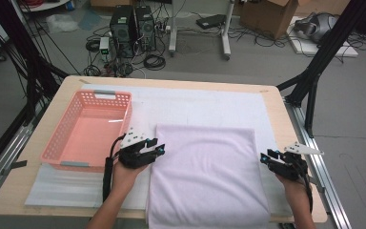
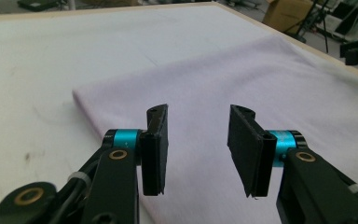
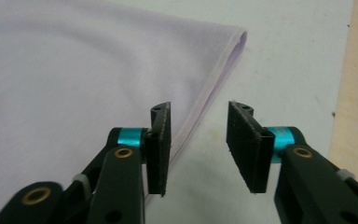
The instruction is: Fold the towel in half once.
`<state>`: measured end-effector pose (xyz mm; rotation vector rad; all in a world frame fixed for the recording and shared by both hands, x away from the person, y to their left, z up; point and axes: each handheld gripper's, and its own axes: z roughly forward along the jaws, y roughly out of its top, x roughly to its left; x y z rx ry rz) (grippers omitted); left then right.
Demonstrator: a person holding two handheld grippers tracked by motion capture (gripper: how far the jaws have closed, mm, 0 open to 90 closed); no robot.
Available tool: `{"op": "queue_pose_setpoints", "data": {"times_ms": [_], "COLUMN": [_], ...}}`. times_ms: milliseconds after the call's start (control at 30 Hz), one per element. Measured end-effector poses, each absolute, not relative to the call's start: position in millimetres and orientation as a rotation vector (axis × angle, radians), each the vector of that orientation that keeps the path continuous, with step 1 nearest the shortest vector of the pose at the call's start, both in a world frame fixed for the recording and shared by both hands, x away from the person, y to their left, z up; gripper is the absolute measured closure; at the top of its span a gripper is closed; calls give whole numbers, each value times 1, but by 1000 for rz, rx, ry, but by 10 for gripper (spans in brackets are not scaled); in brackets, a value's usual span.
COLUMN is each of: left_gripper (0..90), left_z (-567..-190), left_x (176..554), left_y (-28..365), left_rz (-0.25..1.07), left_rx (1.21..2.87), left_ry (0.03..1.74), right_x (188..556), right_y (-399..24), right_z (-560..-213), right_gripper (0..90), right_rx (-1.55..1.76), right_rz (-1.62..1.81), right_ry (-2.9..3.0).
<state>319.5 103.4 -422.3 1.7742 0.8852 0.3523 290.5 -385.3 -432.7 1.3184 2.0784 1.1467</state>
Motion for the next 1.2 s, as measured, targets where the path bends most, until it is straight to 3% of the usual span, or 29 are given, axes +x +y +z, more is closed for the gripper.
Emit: {"op": "queue_pose_setpoints", "data": {"times_ms": [200,333,633,767,867,933,1033,1133,1200], "left_gripper": [585,699,726,665,547,522,515,607,850], "left_z": [-429,-441,-450,-450,-447,-447,-451,-452,-451], "left_x": [357,368,390,394,398,401,407,407,408], "left_y": [93,89,89,92,91,90,86,85,86], "left_rz": [317,328,347,387,443,454,455,481,494], "left_rx": [1788,1809,1817,1830,1824,1825,1871,1873,1867], "left_ry": [979,999,1133,1185,1213,1215,1217,1247,1237], "right_x": [334,362,399,396,394,396,399,399,399], "right_y": [-374,-361,-355,-363,-367,-368,-366,-362,-363], "right_z": [-438,-441,-447,-442,-439,-441,-447,-448,-449], "right_gripper": [824,834,893,748,623,542,511,527,541], "right_rx": [1235,1211,1292,1325,1345,1364,1359,1346,1358], "right_rz": [1132,1123,941,1023,1060,1050,1051,1022,1029], "right_ry": [2182,2240,2133,2116,2079,2083,2121,2157,2153]}}
